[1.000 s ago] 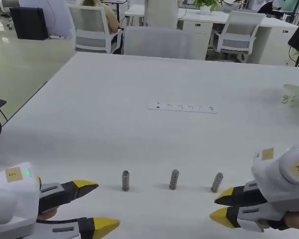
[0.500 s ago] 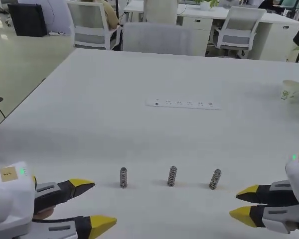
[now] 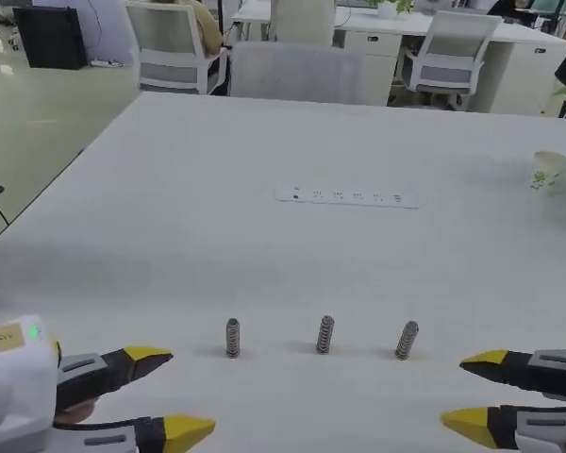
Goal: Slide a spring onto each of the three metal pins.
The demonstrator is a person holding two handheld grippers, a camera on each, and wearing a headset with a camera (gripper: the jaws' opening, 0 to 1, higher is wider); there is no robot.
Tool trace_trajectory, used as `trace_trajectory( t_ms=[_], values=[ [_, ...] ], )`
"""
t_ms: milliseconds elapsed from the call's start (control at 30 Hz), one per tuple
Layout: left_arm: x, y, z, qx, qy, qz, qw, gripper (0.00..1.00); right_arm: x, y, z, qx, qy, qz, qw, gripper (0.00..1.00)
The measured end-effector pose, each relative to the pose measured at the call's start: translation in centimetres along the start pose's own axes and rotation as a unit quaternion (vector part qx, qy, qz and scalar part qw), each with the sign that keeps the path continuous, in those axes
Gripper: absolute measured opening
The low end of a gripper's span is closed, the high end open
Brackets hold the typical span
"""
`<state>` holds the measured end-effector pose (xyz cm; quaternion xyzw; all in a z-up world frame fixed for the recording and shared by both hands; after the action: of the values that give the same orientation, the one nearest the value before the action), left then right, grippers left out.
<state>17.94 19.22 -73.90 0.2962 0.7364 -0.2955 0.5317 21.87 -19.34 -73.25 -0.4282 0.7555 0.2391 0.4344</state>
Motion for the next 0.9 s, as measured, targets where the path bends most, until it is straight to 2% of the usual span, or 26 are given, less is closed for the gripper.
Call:
trace_trajectory(
  t_ms=[367,633,900],
  values=[
    [0.39,-0.09,0.06,0.003,0.002,-0.009,1.0,0.56,0.64,-0.08,0.39,0.003,-0.016,0.01,0.9998,0.58],
    [0.53,0.05,0.28,0.004,0.008,-0.011,0.9999,0.62,0.52,-0.36,0.78,0.007,-0.025,0.016,0.9995,0.68],
    [0.48,0.31,0.47,-0.002,0.006,-0.013,0.9999,0.68,0.44,-0.26,0.92,0.007,-0.032,0.021,0.9992,0.73]
  ],
)
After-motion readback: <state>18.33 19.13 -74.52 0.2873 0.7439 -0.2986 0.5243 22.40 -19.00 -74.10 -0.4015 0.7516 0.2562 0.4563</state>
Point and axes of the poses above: the centre of the closed fingertips' face, and the gripper's own axes: z roughly forward along the fingers, y roughly to its left, x roughly out of its underside, the point moved 10 cm from there along -z, roughly backward along the fingers, and after that the axes turned 6 degrees about -y, right-handed, at the moved point
